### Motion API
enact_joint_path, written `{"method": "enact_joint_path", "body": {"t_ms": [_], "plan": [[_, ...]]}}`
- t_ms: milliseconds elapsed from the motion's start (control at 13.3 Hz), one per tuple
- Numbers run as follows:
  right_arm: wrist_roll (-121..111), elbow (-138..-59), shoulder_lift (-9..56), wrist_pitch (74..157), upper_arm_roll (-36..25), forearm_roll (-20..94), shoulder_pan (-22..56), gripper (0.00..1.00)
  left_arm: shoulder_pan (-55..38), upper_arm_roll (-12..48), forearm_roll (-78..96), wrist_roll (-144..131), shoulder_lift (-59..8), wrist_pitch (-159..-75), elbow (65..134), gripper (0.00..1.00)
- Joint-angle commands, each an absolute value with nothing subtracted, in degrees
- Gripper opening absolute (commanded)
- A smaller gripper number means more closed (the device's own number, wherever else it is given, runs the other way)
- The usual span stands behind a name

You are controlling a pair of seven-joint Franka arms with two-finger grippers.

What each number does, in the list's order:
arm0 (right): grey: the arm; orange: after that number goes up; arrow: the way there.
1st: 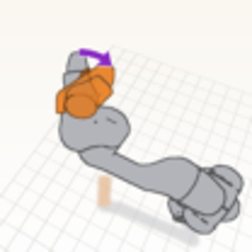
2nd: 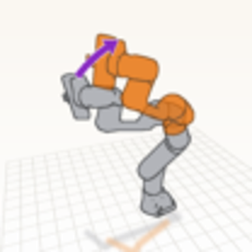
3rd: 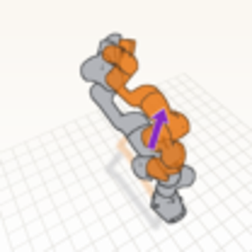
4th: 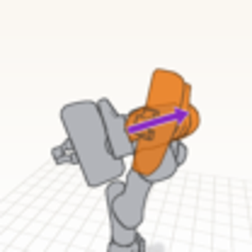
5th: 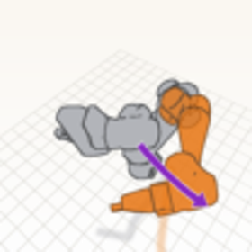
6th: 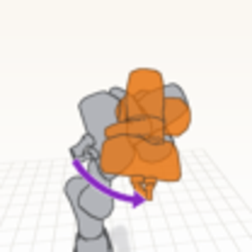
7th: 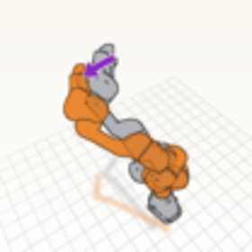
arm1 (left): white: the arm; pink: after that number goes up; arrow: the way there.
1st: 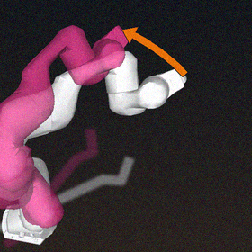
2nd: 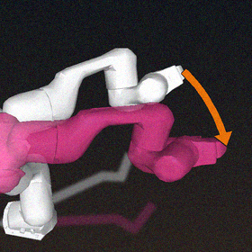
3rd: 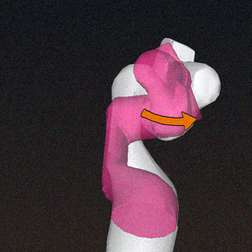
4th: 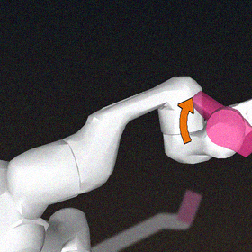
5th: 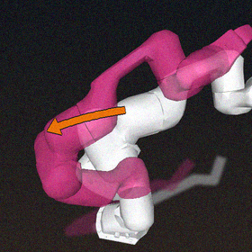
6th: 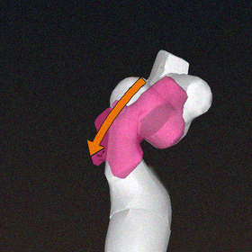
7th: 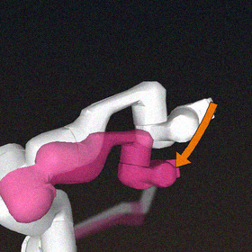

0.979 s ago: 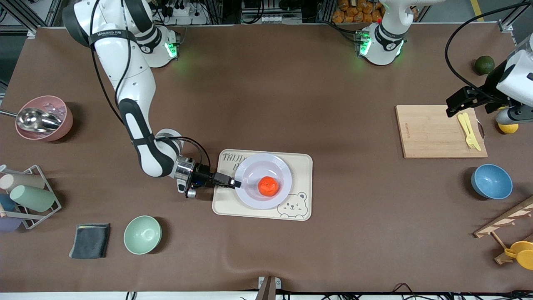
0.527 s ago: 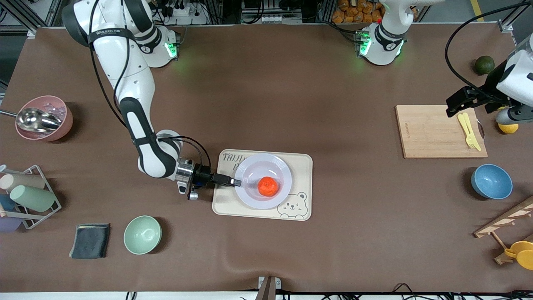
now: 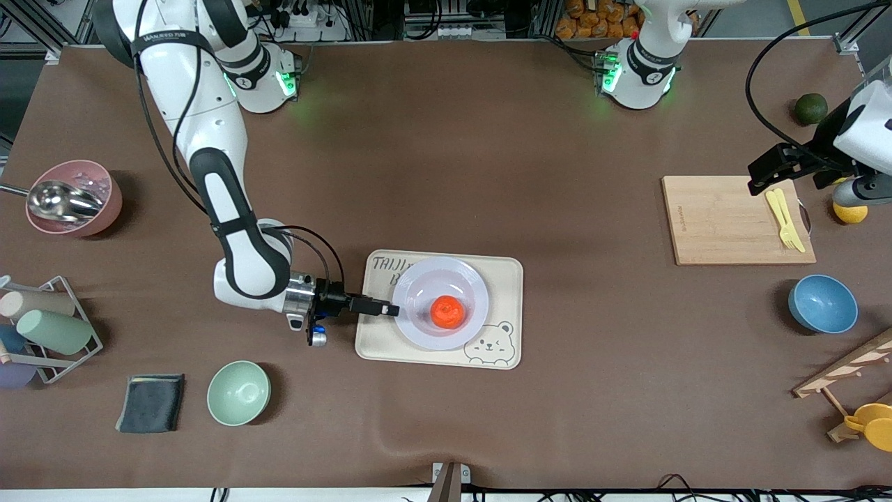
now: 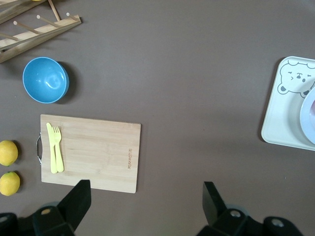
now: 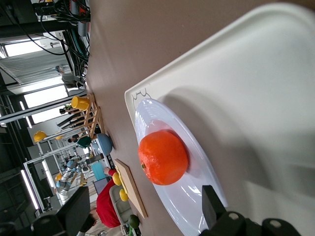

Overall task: Place orange and plate with both arms
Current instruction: 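Open the right gripper and pull it back from the plate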

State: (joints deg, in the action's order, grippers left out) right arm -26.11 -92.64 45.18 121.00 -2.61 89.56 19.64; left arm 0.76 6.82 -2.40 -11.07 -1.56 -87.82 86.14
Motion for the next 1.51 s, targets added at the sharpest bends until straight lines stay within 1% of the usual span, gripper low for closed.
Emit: {"method": "enact_joint_path", "body": {"t_ms": [0,151,452,678,828,904,1205,1356,1431], "plan": [[-23.1,-91.6,44.4,119.3,-1.8,83.3,17.1,1.0,0.9,6.5,-1.1,-9.8,-0.9,-87.3,86.0,1.0],[-17.5,-90.7,43.6,114.4,-2.2,81.5,15.8,1.0,0.9,6.5,-1.1,-9.8,-0.9,-87.3,86.0,1.0],[-12.6,-88.0,42.6,111.9,-3.7,76.1,14.3,1.0,0.9,6.5,-1.1,-9.8,-0.8,-87.2,86.0,1.0],[-4.8,-84.5,40.6,107.2,-7.0,66.7,14.2,1.0,0.9,6.5,-1.1,-9.8,-0.8,-87.3,86.0,1.0],[-4.2,-83.2,40.2,104.7,-8.7,62.8,13.5,1.0,0.9,6.4,-1.1,-9.8,-0.8,-87.3,86.0,1.0],[-4.0,-82.4,40.2,102.7,-10.1,61.4,13.3,1.0,1.0,6.5,-1.1,-9.8,-0.8,-87.3,86.0,1.0],[-4.0,-76.2,40.2,92.5,-19.1,55.0,13.4,1.0,1.0,6.4,-1.1,-9.8,-0.7,-87.2,86.0,1.0],[-4.6,-74.4,40.1,88.8,-24.6,54.1,13.9,1.0,1.0,6.3,-1.1,-9.8,-0.7,-87.3,86.0,1.0],[-6.1,-73.7,40.1,87.6,-26.0,52.1,12.8,1.0,1.0,6.3,-1.2,-9.8,-0.7,-87.3,86.0,1.0]]}}
